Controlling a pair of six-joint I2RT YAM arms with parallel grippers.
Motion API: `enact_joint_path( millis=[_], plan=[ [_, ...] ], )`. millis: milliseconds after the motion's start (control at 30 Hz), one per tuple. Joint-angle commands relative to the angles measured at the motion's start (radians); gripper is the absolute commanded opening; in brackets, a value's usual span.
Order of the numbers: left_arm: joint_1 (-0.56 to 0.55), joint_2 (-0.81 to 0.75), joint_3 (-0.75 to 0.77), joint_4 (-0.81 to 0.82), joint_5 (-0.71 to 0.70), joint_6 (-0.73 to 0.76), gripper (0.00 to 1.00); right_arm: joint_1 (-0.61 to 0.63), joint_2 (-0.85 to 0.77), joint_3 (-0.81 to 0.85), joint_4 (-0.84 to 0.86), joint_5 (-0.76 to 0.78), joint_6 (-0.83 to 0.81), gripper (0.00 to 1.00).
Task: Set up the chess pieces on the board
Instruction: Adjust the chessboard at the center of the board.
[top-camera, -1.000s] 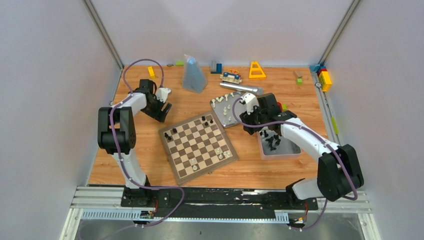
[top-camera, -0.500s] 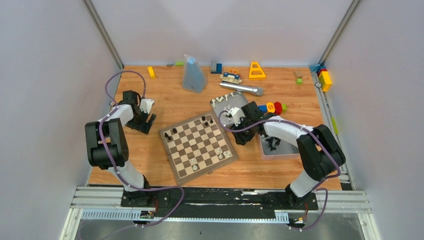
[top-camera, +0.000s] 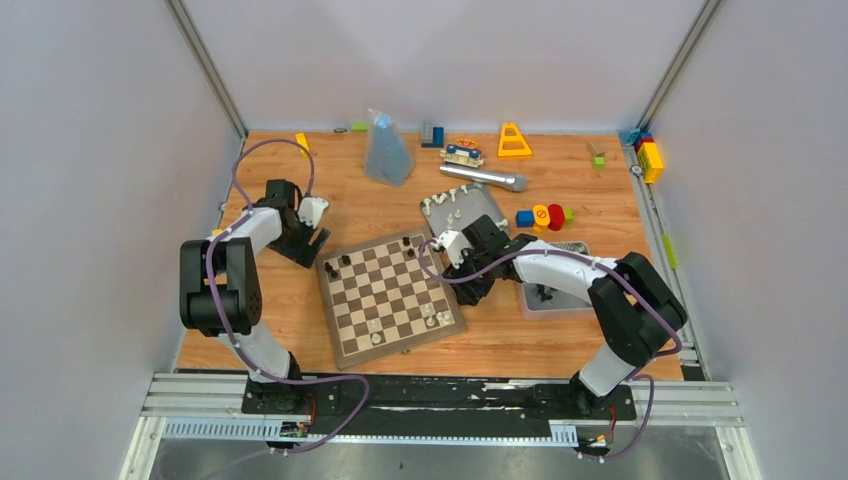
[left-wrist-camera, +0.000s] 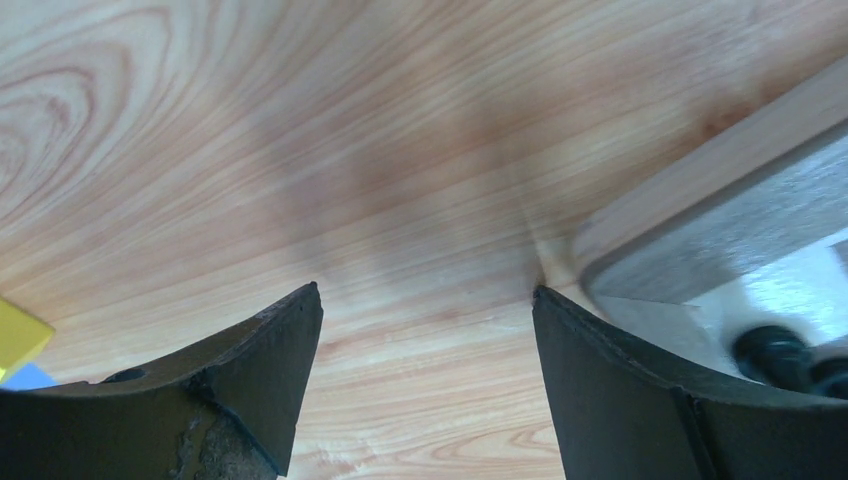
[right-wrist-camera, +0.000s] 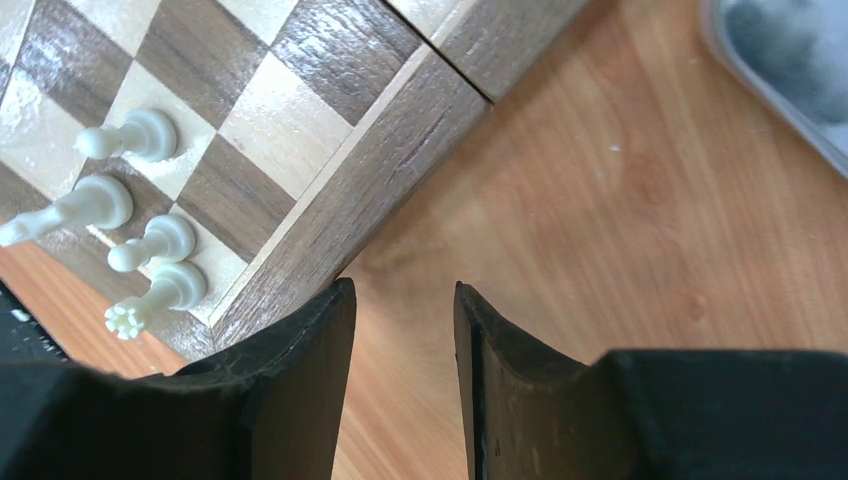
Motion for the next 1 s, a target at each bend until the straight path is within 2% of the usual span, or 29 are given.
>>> enact_joint_path(
  millis=[0, 200, 333, 600, 767, 967],
  plan=[
    [-0.035, 0.047, 0.003, -0.024, 0.074, -0.057, 0.85, 0.05, -0.035, -0.005, 0.005, -0.086, 0.03, 0.42],
    [-0.051, 0.071, 0.043, -0.029, 0.099, -0.093, 0.85, 0.096, -0.033, 0.014, 0.006, -0.129, 0.028, 0.45],
    [-0.075, 0.096, 0.081, -0.031, 0.105, -0.107, 0.85, 0.085, -0.049, 0.055, 0.008, -0.029, 0.006, 0.45],
    [-0.082, 0.14, 0.138, -0.03, 0.081, -0.13, 0.85, -0.094, -0.054, 0.213, -0.01, 0.123, -0.002, 0.42],
    [-0.082, 0.142, 0.142, -0.02, 0.073, -0.14, 0.85, -0.222, 0.024, 0.316, -0.016, 0.162, 0.036, 0.44],
    [-0.082, 0.125, 0.13, -0.023, 0.071, -0.14, 0.86, -0.267, 0.1, 0.369, -0.029, 0.031, 0.03, 0.47]
  ],
)
